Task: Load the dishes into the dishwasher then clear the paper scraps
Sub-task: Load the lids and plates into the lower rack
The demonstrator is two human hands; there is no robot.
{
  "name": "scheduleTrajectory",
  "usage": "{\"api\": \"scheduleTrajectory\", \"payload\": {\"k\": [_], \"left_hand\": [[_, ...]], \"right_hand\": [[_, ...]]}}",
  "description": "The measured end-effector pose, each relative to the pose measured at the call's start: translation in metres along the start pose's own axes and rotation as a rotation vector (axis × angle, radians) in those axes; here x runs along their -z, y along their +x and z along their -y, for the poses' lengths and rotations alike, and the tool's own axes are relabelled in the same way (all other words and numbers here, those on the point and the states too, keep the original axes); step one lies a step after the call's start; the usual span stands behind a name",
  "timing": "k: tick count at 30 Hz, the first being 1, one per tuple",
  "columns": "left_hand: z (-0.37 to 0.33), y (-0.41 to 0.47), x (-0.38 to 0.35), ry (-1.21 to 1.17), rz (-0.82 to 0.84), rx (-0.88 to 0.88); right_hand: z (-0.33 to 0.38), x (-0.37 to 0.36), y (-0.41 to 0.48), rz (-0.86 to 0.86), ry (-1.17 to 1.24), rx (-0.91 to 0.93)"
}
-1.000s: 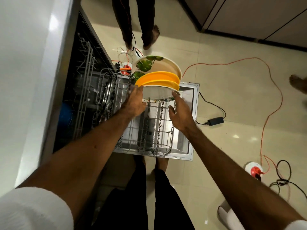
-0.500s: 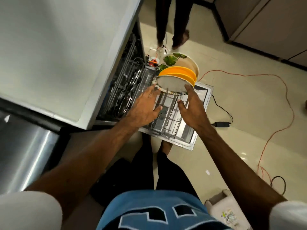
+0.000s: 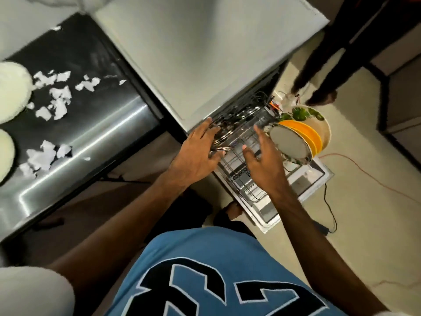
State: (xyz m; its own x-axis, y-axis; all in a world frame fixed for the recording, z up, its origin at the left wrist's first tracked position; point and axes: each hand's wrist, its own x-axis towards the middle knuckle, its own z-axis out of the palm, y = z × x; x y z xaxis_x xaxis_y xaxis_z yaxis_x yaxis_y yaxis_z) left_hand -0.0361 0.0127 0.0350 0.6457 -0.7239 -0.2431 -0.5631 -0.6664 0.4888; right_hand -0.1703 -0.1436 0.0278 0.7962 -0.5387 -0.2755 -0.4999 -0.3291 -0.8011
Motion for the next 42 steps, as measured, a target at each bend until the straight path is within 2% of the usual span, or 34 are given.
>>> {"api": "scheduleTrajectory", "payload": {"k": [8, 11, 20, 30, 34, 42], "left_hand": [[0.065, -0.061, 0.050, -0.137, -0.241, 0.306], [0.096, -0.089, 0.062, -0.174, -0.332, 0.386], [0.155, -0.150, 0.095, -0.301, -0.489, 0.609], [0.212, -0.213, 0.119, -0.380, -0.560, 0.735], [0.234, -0.236, 0.122, -0.411, -0.532, 0.792], [0.264, -0.240, 0.128, -0.444, -0.530, 0.858]], "right_hand": [[0.076, -0.051, 0.029, 0.256, -0.155, 0.206], [0.104, -0.077, 0.036, 0.352, -0.132, 0.276], [0.170, -0.145, 0.037, 0.501, -0.139, 0.380], [0.207, -0.218, 0.041, 0.636, -0.188, 0.414], [0.218, -0.243, 0.041, 0.686, -0.189, 0.422], [0.234, -0.266, 0.054, 0.767, -0.284, 0.398]]}}
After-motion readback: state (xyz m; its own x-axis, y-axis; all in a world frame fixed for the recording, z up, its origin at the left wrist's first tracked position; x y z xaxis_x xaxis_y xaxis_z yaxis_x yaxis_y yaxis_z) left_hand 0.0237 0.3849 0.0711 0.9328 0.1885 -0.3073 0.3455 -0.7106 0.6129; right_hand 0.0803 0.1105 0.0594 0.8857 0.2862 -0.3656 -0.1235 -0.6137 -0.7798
